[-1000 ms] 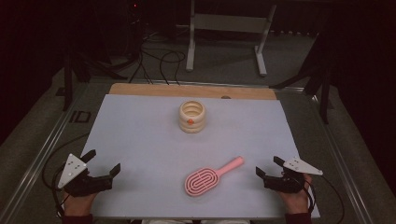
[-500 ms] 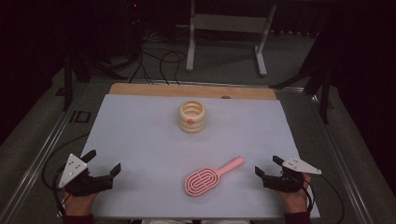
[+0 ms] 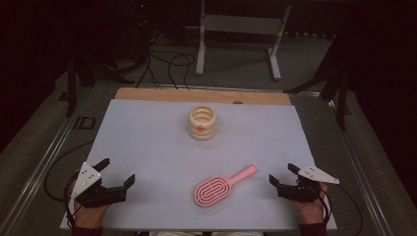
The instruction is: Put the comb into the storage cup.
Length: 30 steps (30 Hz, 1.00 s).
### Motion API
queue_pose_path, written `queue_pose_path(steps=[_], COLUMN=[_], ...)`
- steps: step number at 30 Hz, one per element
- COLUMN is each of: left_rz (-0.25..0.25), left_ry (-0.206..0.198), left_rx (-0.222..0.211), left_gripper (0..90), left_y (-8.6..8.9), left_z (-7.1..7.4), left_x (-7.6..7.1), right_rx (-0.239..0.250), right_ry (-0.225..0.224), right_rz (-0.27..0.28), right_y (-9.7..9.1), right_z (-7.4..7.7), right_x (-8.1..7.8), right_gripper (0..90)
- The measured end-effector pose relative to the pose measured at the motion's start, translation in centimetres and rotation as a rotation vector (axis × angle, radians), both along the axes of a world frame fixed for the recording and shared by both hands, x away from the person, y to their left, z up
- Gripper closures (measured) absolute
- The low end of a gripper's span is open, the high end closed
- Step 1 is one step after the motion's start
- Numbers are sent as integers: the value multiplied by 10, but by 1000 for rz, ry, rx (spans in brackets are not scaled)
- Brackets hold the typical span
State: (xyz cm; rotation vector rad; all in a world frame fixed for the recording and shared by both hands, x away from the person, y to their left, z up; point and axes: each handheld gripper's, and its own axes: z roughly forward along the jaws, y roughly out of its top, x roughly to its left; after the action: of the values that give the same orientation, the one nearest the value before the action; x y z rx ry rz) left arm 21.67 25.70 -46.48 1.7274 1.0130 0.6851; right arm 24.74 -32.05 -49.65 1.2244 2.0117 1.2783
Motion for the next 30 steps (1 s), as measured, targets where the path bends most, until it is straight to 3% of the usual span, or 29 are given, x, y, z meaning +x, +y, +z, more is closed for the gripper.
queue_pose_path(steps=[30], left_rz=[-95], left_ry=[6], left_rx=[34], left_gripper=[10], left_y=[-31], left_z=[0], left_x=[0], right_rx=[-6], right_ry=[-5], right_rz=[13], right_y=[2], right_z=[-1], right_x=[1], right_gripper=[116])
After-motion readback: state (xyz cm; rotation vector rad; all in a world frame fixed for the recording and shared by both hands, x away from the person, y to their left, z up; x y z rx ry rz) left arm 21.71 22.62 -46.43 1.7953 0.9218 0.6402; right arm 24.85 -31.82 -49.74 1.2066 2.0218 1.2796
